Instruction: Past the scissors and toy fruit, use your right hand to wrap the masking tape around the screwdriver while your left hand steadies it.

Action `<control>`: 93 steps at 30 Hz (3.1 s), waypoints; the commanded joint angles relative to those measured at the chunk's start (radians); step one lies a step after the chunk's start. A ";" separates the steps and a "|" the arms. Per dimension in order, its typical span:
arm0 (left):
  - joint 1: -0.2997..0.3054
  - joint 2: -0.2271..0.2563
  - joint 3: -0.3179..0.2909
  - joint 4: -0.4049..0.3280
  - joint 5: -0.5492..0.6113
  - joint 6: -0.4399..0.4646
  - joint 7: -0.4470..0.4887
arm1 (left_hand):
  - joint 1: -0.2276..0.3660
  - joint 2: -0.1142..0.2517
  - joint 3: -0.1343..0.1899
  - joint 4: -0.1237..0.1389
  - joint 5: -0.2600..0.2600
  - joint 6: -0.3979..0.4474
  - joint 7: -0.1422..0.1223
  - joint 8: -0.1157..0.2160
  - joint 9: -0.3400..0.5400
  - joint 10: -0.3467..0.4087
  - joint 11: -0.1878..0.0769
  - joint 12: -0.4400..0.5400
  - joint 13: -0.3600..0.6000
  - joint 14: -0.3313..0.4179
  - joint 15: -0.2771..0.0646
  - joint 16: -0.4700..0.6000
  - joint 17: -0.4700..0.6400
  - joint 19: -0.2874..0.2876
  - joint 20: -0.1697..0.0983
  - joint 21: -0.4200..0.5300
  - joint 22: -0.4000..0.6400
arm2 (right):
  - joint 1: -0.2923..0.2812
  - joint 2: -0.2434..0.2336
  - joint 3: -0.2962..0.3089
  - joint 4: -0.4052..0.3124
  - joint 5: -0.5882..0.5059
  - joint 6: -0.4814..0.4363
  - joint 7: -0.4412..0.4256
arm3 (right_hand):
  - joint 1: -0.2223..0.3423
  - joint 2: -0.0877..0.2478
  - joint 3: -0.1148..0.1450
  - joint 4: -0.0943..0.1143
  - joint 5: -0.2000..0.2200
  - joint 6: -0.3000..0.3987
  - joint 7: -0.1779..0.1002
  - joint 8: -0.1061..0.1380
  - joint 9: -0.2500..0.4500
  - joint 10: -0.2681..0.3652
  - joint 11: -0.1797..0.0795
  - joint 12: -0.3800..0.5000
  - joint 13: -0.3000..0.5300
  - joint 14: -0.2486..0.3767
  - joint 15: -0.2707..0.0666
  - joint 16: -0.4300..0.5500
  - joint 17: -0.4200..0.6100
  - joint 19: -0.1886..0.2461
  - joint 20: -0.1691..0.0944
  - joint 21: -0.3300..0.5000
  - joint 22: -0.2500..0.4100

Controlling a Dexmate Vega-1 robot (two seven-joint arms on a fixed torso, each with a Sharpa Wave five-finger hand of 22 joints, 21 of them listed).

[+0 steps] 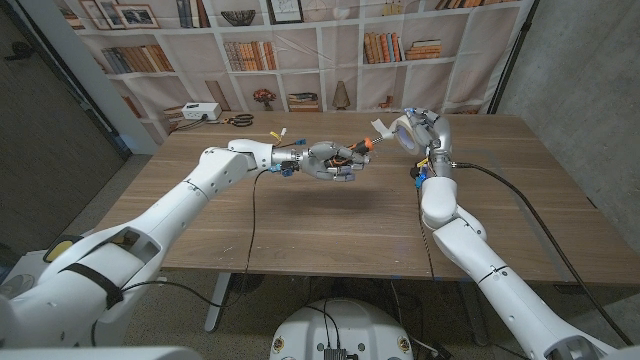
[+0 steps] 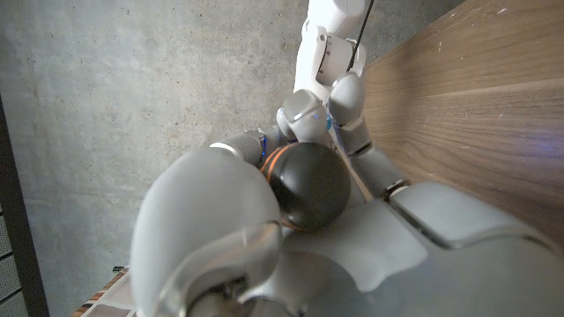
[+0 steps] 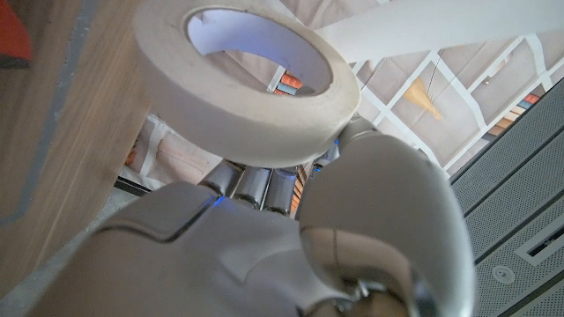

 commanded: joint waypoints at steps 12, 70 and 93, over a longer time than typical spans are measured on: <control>-0.023 0.041 0.043 -0.067 0.111 0.027 0.132 | 0.020 0.030 0.041 0.025 -0.007 0.000 0.010 0.009 0.000 0.001 -0.003 0.007 -0.002 0.006 0.001 0.004 0.005 0.007 -0.097 0.003 0.001 | 0.009 -0.018 0.049 -0.050 0.335 0.123 0.237 | 0.052 0.055 0.047 -0.039 0.004 0.079 0.074 0.000 0.003 0.039 -0.052 0.002 0.003 -0.004 -0.144 0.007 0.000 -0.003 -0.041 0.015 0.000; 0.002 -0.063 -0.061 0.075 0.112 -0.130 0.375 | 0.017 0.028 0.045 0.029 -0.015 0.005 0.009 0.018 -0.016 0.003 -0.002 0.015 -0.008 0.011 0.002 0.001 0.000 0.011 -0.098 0.008 0.012 | -0.229 -0.135 0.106 -0.346 0.336 0.199 0.270 | 0.048 0.048 0.052 -0.041 0.009 0.082 0.074 -0.006 0.009 0.039 -0.053 0.012 0.021 -0.002 -0.144 0.015 0.001 0.000 -0.047 0.021 -0.003; 0.005 -0.027 -0.056 -0.028 0.068 -0.056 0.336 | 0.015 0.028 0.049 0.032 -0.010 -0.009 0.007 0.027 -0.010 -0.002 0.000 0.020 -0.004 0.010 0.002 0.013 0.007 0.015 -0.097 0.003 0.012 | -0.337 -0.125 0.157 -0.318 0.318 0.195 0.255 | 0.045 0.047 0.052 -0.040 0.010 0.082 0.073 -0.009 0.011 0.036 -0.052 0.010 0.020 -0.006 -0.143 0.015 0.001 -0.004 -0.049 0.020 -0.003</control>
